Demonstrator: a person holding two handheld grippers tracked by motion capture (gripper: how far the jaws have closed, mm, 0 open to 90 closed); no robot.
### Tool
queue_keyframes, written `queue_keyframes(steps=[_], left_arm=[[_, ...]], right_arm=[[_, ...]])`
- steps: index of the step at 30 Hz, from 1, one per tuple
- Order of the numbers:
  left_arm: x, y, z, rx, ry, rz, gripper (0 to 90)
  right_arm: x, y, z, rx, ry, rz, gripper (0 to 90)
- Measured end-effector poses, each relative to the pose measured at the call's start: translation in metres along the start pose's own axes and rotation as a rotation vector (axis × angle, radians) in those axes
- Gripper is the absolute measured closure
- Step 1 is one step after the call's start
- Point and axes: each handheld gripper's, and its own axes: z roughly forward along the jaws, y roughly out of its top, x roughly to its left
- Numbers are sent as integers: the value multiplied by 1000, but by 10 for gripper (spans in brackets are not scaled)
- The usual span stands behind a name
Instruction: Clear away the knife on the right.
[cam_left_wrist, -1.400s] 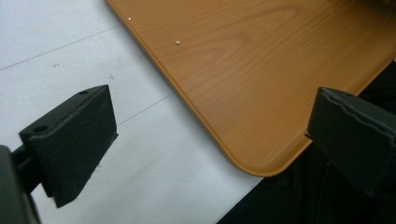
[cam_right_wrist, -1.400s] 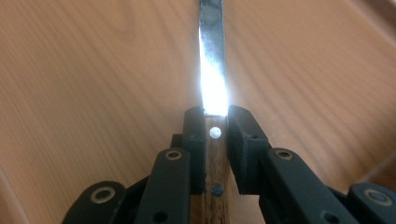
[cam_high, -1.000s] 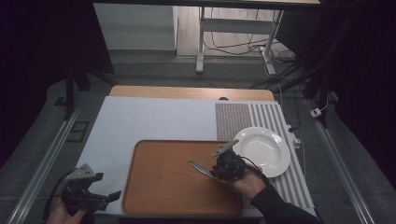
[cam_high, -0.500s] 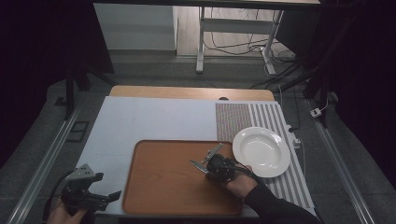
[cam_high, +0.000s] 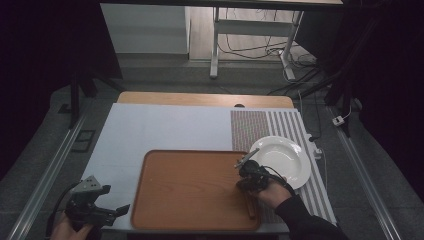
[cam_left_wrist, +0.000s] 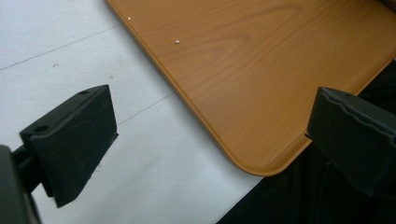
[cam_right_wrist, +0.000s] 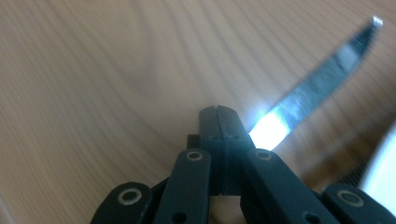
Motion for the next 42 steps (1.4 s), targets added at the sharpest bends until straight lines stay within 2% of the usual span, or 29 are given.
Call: queue_keyframes(steps=[6, 10, 13, 19, 29, 36, 40, 42], left_arm=[[0, 0, 0, 0, 2, 1, 19], [0, 0, 0, 0, 1, 1, 19], [0, 0, 0, 1, 1, 1, 19], [0, 0, 0, 2, 2, 0, 19], [0, 0, 0, 2, 1, -1, 19], [0, 1, 1, 4, 1, -1, 19], [0, 1, 1, 4, 1, -2, 19], [0, 1, 1, 4, 1, -3, 19]], right_arm=[[-12, -11, -7, 9, -21, 39, 900], [-13, -11, -7, 5, -26, 35, 900], [-12, -9, -10, -32, -26, 33, 894], [-11, -6, -18, -107, -38, 51, 758], [-4, -7, -36, -192, -82, 55, 432], [-3, -19, -55, -269, -108, 116, 221], [-4, -29, -64, -300, -128, 142, 125], [-4, -34, -69, -317, -118, 150, 114]])
